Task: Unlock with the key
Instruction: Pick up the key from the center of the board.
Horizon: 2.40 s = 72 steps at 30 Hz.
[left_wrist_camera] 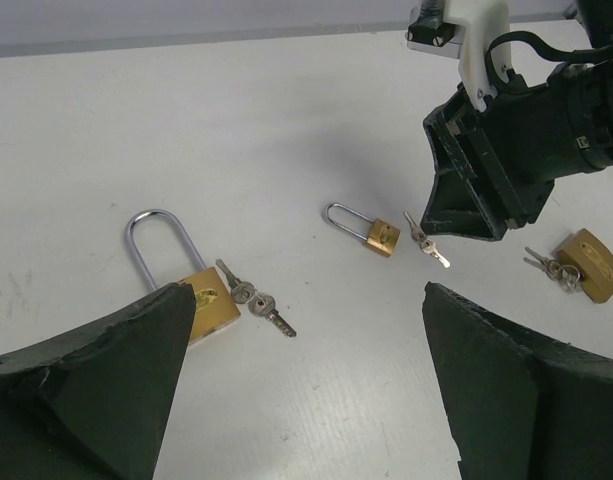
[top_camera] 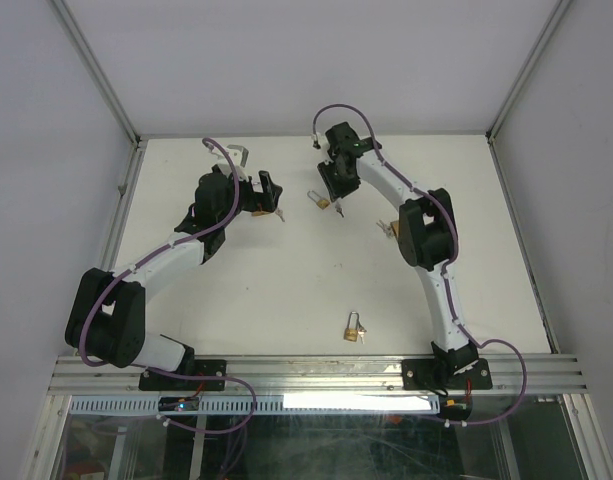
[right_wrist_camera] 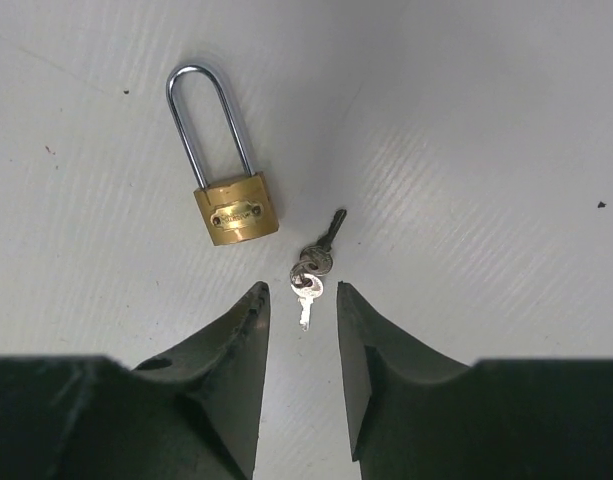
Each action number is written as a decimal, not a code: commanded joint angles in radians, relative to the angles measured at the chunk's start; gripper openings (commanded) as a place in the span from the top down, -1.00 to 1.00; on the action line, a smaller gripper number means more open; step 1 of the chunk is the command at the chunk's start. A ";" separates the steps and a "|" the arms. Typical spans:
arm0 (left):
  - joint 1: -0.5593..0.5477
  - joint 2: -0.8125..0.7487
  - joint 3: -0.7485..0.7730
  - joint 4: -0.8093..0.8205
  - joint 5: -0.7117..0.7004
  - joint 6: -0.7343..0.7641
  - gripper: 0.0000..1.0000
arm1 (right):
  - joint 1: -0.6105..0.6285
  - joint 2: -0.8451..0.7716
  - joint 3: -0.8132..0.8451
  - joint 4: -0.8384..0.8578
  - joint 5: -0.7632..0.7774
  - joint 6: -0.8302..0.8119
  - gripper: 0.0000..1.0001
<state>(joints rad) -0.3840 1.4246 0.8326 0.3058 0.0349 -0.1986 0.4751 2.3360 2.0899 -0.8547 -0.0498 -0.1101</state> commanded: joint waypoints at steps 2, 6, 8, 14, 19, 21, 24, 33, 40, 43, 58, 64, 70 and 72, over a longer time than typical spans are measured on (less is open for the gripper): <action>0.013 -0.016 0.016 0.059 0.023 -0.006 -0.98 | 0.011 -0.005 0.010 -0.018 0.021 0.015 0.26; 0.014 -0.015 0.018 0.055 0.024 -0.007 -0.98 | 0.015 0.008 0.007 -0.024 0.010 0.020 0.25; 0.014 -0.012 0.018 0.054 0.026 -0.006 -0.98 | 0.017 0.012 0.003 -0.021 0.003 0.023 0.25; 0.013 -0.007 0.024 0.055 0.029 -0.009 -0.98 | 0.022 0.032 0.008 -0.019 0.004 0.027 0.29; 0.014 -0.010 0.022 0.052 0.031 -0.009 -0.98 | 0.024 0.043 0.007 -0.021 0.010 0.026 0.40; 0.014 -0.013 0.021 0.052 0.032 -0.010 -0.98 | 0.023 0.047 0.002 -0.018 0.015 0.021 0.43; 0.014 -0.013 0.022 0.052 0.032 -0.009 -0.98 | 0.024 0.057 0.003 -0.021 0.022 0.017 0.51; 0.014 -0.017 0.023 0.052 0.039 -0.007 -0.98 | 0.024 0.048 0.013 -0.032 0.020 0.014 1.00; 0.014 -0.028 0.004 0.102 0.241 0.069 -0.98 | 0.019 -0.105 -0.002 -0.106 -0.156 -0.049 1.00; 0.014 -0.033 -0.003 0.113 0.437 0.200 -0.95 | 0.012 -0.217 -0.062 -0.142 -0.317 -0.085 1.00; 0.072 -0.034 0.157 0.055 1.163 0.257 -0.11 | 0.001 -0.555 -0.081 -0.175 -1.043 -0.031 1.00; 0.002 -0.036 0.134 0.260 1.142 0.067 -0.08 | 0.001 -0.614 -0.128 -0.011 -1.056 0.071 1.00; 0.002 -0.030 0.095 0.276 1.112 0.079 -0.18 | -0.009 -0.640 -0.194 0.008 -1.019 0.098 1.00; -0.001 -0.032 0.087 0.272 1.109 0.097 -0.16 | -0.010 -0.659 -0.226 0.038 -1.040 0.118 1.00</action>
<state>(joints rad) -0.3851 1.4227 0.9371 0.5255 1.1343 -0.1055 0.4728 1.7515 1.9026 -0.8989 -1.0428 -0.0490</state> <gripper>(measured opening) 0.590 0.006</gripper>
